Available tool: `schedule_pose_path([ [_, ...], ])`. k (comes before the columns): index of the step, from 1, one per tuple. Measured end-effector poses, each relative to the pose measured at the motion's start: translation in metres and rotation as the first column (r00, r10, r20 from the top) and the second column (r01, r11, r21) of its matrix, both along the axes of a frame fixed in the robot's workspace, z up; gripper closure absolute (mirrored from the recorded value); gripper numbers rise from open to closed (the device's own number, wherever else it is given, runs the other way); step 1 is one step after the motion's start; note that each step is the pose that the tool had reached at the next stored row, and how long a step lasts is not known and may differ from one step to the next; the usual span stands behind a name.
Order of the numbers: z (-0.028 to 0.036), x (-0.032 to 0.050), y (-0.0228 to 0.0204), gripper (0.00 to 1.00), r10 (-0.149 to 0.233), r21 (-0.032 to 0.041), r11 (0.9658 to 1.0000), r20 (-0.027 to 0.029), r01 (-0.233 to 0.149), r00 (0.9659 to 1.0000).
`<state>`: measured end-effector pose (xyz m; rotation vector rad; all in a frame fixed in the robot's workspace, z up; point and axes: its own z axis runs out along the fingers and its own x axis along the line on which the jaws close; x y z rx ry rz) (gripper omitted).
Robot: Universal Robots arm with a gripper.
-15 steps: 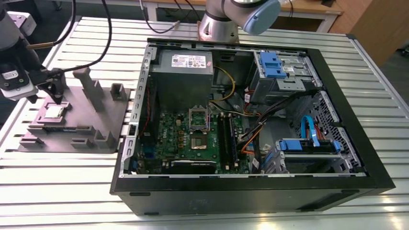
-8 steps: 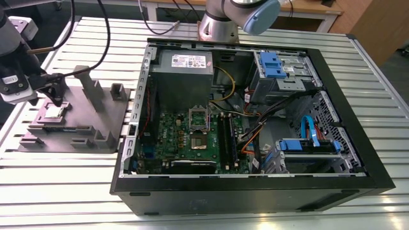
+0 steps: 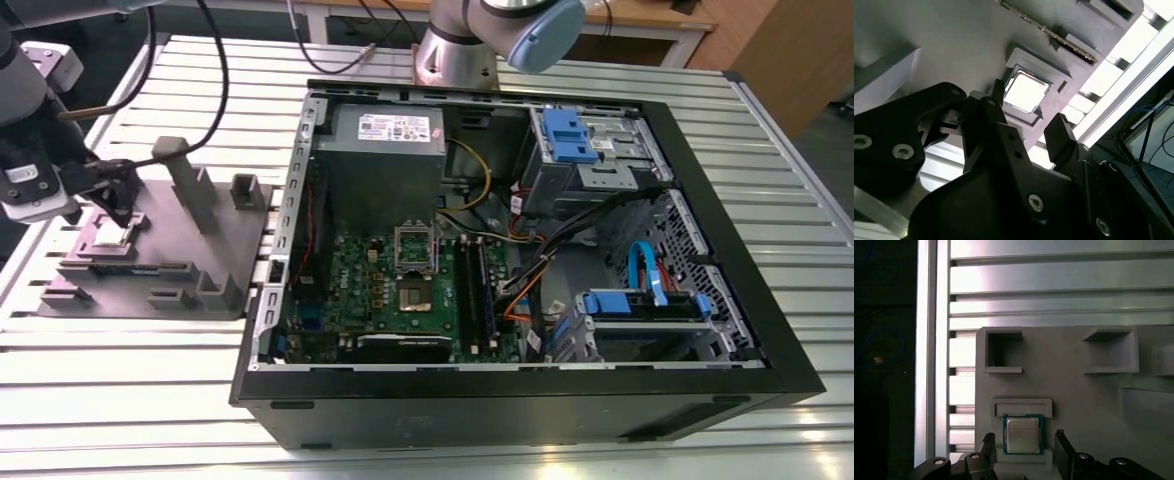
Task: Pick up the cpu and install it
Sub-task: 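Pick up the cpu and move it towards the insertion slot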
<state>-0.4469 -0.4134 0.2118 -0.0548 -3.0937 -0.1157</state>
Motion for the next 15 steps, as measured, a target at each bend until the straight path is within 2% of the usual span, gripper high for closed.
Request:
schedule_pose_path([
  [8,-0.0135,-0.0003,0.0001,0.41,0.0,0.0,1.0,-0.0001,0.0,1.0],
  [15,-0.0194,-0.0004,0.0,0.41,-0.003,-0.0001,1.0,-0.0001,0.003,1.0],
])
